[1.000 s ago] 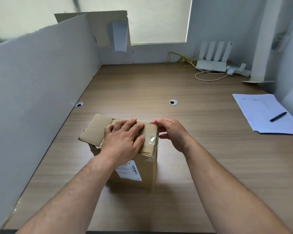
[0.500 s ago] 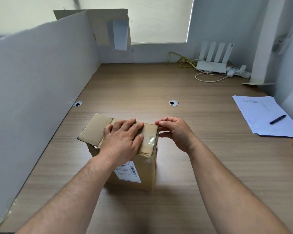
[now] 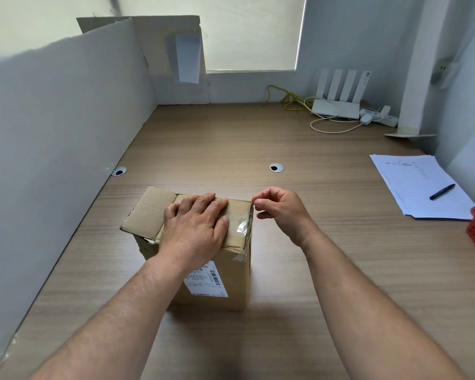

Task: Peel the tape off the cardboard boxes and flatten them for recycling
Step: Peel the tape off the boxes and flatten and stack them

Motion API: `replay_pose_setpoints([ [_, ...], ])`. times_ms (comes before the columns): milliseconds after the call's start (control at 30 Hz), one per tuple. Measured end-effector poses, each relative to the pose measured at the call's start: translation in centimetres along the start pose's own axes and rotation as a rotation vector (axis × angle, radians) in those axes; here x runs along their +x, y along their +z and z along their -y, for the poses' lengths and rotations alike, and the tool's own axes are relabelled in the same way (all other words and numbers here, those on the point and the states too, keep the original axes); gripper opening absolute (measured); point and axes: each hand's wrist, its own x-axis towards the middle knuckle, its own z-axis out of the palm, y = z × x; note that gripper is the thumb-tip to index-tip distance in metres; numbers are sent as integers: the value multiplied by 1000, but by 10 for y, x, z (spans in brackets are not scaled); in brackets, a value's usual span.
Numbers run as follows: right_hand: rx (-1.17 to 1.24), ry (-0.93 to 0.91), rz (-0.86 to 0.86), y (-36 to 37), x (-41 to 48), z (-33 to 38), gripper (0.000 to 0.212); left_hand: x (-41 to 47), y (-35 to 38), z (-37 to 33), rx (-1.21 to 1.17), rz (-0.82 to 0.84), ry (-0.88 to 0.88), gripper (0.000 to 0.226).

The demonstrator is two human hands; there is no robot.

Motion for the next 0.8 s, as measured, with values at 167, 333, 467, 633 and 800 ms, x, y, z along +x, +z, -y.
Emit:
replay_pose_setpoints([
  [167, -39, -51, -154, -8, -5, -1, 17, 8, 2, -3, -26, -92, -152, 49],
  [333, -48, -54, -120, -10, -7, 4, 10, 18, 4, -9, 9, -92, -155, 48],
  [467, -174, -113, -53, 2, -8, 6, 7, 19, 0, -6, 1, -78, -167, 48],
  [633, -433, -371, -180, 12, -25, -10, 15, 42, -10, -5, -17, -12, -195, 47],
  [800, -704, -680, -280, 22, -27, -22, 41, 62, -15, -3, -25, 36, -202, 44],
])
